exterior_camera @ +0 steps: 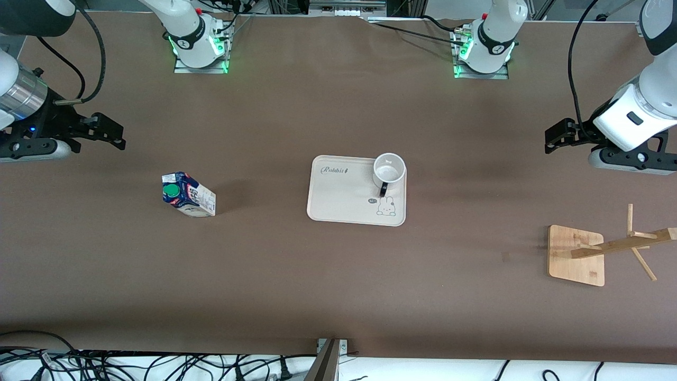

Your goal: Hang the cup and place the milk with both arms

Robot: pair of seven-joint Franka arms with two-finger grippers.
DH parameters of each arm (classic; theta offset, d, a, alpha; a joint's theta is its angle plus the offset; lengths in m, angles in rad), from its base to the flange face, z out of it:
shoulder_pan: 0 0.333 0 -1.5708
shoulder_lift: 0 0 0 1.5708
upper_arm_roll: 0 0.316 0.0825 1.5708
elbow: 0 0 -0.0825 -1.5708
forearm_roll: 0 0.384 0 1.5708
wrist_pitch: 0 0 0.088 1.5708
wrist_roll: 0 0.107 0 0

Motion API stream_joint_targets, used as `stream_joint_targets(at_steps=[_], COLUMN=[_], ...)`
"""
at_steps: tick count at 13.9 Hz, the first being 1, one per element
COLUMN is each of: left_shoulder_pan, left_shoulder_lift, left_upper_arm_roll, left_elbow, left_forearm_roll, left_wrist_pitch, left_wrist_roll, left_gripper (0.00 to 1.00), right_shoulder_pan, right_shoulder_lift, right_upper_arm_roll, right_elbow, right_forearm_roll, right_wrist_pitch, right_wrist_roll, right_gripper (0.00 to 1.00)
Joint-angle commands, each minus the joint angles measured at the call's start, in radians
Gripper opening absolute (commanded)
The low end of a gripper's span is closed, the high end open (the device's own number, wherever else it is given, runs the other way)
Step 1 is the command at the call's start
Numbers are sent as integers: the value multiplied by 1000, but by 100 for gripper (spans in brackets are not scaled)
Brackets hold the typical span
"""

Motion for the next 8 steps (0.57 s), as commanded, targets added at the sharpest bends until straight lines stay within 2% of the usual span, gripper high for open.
stream_joint_targets(at_steps=[1,4,8], left_shoulder_pan=[1,-1,-2], left_shoulder_lift=[12,12,14], left_upper_arm_roll=[2,2,2], left_elbow=[32,32,32], left_forearm_roll=[-11,-11,-12], left_wrist_pitch=[-23,-23,-23], left_wrist_roll=[6,6,3], left_gripper=[100,100,100], right_shoulder_pan=[-7,3,4], right_shoulder_lift=[7,5,5], right_upper_arm_roll=[5,9,12], right_elbow=[24,25,25], right_forearm_roll=[-17,-78,-77], right_wrist_pitch=[-5,-1,1], right_wrist_roll=[-10,-2,0], right_gripper=[100,100,100])
